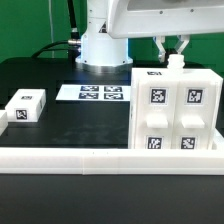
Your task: Assemble cabinet
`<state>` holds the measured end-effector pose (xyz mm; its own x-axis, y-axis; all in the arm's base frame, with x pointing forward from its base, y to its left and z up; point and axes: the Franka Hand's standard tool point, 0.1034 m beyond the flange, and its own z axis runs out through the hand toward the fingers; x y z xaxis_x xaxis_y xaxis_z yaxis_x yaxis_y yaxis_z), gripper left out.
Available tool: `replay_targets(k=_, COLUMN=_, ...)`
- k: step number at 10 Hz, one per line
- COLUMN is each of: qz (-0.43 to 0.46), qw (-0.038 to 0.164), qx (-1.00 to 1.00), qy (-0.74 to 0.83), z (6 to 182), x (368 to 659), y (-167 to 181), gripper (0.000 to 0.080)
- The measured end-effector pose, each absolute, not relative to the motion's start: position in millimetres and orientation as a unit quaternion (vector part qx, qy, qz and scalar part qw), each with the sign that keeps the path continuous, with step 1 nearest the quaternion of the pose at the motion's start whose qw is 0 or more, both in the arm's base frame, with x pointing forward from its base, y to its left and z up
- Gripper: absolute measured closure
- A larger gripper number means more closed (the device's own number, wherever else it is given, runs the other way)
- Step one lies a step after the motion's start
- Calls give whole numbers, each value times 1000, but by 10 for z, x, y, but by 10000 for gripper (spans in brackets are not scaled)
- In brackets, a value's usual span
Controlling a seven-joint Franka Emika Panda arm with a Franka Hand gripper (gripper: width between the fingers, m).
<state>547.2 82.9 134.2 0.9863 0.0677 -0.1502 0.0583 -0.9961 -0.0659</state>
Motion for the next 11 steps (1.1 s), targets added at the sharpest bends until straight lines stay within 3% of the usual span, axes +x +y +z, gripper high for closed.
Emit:
replay_targets(k=2, qz=77, qw=31, qx=-996, qy=-32, z=1337, x=5466, y=828, gripper=783)
replay_targets(k=3, qz=77, qw=31, qx=-996, qy=-32, z=1336, x=5466, y=828, gripper=719)
replay_targets(k=4, qz=77, qw=31, qx=-996, qy=-32, z=1336, x=5466, y=828, gripper=719)
replay_targets(k=5, qz=77, qw=31, qx=-996, qy=-32, z=1336, x=5466, y=828, gripper=511)
replay_targets(k=7, qz=77, qw=31, qx=-996, qy=-32, z=1336, x=5466, y=828, gripper=237)
replay_targets(k=8, qz=77, qw=31, qx=-996, qy=-32, z=1336, x=5466, y=828, gripper=237)
replay_targets(k=9, qz=72, qw=30, qx=-997, qy=-27, z=1322, x=5459, y=824, gripper=78)
replay_targets(k=10, qz=59, qw=28, qx=-998, qy=-17, z=1252, x=5352, y=801, gripper=17)
replay_targets(k=11, qz=46, qw=27, qx=-999, qy=-8, z=1203, x=5239, y=791, gripper=17)
